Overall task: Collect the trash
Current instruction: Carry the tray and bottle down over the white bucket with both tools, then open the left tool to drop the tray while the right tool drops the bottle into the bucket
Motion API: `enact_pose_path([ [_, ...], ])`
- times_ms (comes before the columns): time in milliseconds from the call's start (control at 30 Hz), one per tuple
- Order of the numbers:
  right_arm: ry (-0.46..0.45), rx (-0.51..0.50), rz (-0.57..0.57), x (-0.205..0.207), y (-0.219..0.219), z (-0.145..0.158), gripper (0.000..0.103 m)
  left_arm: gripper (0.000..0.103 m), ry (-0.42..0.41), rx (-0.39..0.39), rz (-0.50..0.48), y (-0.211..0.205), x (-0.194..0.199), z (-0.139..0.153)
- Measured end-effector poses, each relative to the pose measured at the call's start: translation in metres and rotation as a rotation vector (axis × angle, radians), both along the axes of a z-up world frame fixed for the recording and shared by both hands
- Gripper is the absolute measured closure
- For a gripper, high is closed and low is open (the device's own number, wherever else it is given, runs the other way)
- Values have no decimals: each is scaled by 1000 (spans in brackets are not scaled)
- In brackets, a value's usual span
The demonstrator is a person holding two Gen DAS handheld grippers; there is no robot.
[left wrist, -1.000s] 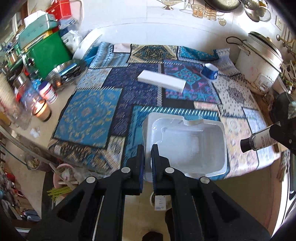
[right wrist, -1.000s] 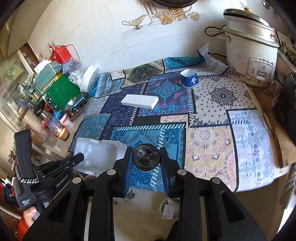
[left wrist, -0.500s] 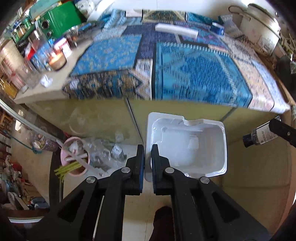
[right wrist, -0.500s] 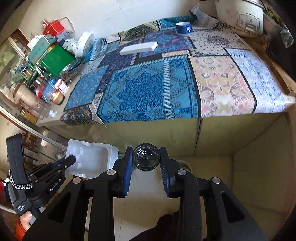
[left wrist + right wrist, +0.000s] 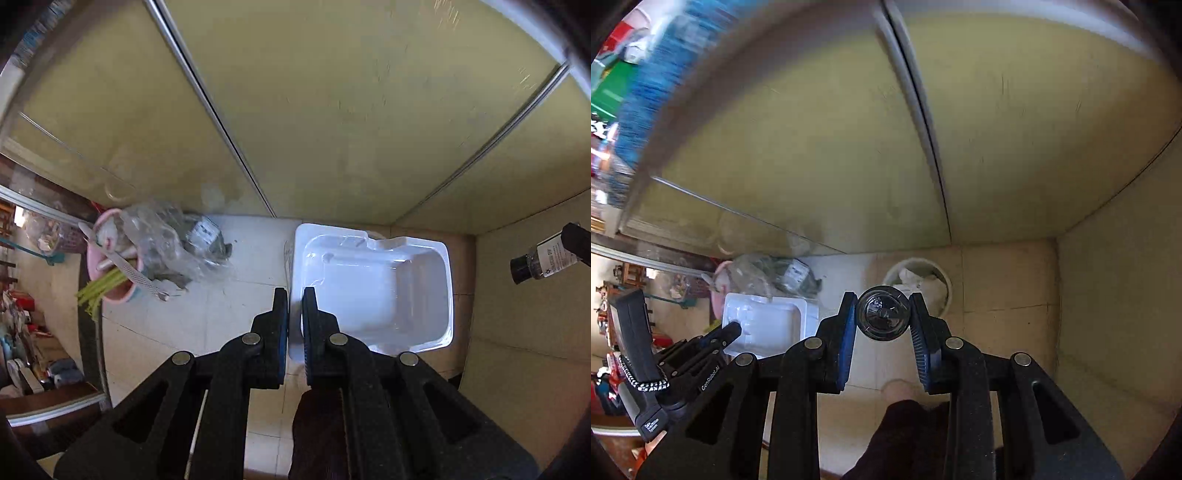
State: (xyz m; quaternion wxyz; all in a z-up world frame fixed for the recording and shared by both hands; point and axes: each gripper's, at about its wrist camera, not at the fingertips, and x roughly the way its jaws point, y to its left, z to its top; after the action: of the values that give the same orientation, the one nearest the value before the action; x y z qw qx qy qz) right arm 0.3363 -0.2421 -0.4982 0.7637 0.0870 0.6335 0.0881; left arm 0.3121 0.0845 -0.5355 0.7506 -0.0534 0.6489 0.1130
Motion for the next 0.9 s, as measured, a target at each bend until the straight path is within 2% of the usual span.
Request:
enact_pose_path([
  [267,57,-2,0,20,-15,-168,77,97,32,-24,48,-5,15,-150],
  [367,80,-1,7,23,-13,-228,77,97,31,-12,58,-1,18,-193],
  [500,92,-15,37,22,-3,-283,77,97,33,-1,50,-6,30,-237],
  [633,126,1,67,20,1,-319,76,97,31,41,29,-11,39,-270],
  [733,150,10,92,20,2,-331,74,97,39,47,21,-14,45,-289],
  [800,166,2,108,20,0,-332,74,97,50,55,18,-17,49,-299],
  [900,136,-10,112,18,0,-320,73,97,59,25,38,-20,56,-307],
])
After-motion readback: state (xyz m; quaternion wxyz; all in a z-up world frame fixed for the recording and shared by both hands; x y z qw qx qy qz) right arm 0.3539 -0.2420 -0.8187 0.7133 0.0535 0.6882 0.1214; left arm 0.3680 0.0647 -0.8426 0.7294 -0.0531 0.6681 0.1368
